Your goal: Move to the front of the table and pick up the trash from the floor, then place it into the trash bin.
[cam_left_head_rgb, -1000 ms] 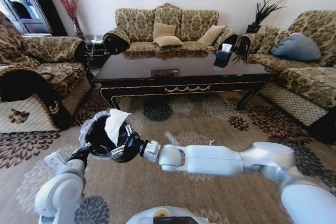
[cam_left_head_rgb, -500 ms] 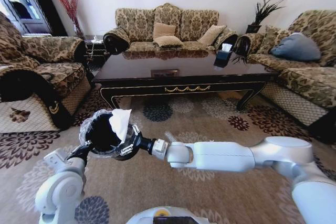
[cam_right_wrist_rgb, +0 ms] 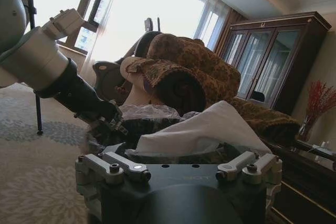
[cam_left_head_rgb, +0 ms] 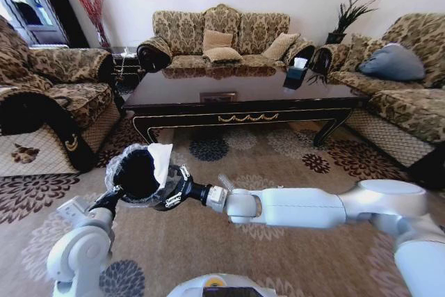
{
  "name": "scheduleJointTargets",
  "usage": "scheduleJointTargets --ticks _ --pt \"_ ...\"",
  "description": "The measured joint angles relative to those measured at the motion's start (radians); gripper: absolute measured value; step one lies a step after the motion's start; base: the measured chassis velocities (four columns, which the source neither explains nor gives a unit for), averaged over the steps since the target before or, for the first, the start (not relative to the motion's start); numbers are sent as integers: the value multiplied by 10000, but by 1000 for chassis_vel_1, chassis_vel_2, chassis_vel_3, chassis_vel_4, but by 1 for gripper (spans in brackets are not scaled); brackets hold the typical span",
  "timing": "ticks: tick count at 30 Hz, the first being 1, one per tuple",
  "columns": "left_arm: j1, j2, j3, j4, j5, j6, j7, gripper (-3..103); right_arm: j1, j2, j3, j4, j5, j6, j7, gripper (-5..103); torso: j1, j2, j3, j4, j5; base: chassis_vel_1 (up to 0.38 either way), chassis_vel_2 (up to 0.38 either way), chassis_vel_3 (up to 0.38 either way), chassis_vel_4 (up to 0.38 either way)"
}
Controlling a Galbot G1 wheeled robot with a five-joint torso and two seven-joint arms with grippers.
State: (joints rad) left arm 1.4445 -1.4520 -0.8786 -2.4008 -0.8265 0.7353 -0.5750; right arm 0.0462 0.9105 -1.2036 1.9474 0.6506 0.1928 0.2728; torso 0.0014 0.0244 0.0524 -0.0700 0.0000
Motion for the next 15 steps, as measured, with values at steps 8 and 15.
scheduleJointTargets --ticks 8,15 --pt "70 17 -152 -256 -158 1 98 3 -955 -603 1294 -289 676 -232 313 100 0 0 0 2 3 0 0 0 0" --pt "107 -108 121 -125 212 -3 200 3 -1163 -633 1801 -225 917 -239 408 100 0 2 0 3 -1 0 0 0 0"
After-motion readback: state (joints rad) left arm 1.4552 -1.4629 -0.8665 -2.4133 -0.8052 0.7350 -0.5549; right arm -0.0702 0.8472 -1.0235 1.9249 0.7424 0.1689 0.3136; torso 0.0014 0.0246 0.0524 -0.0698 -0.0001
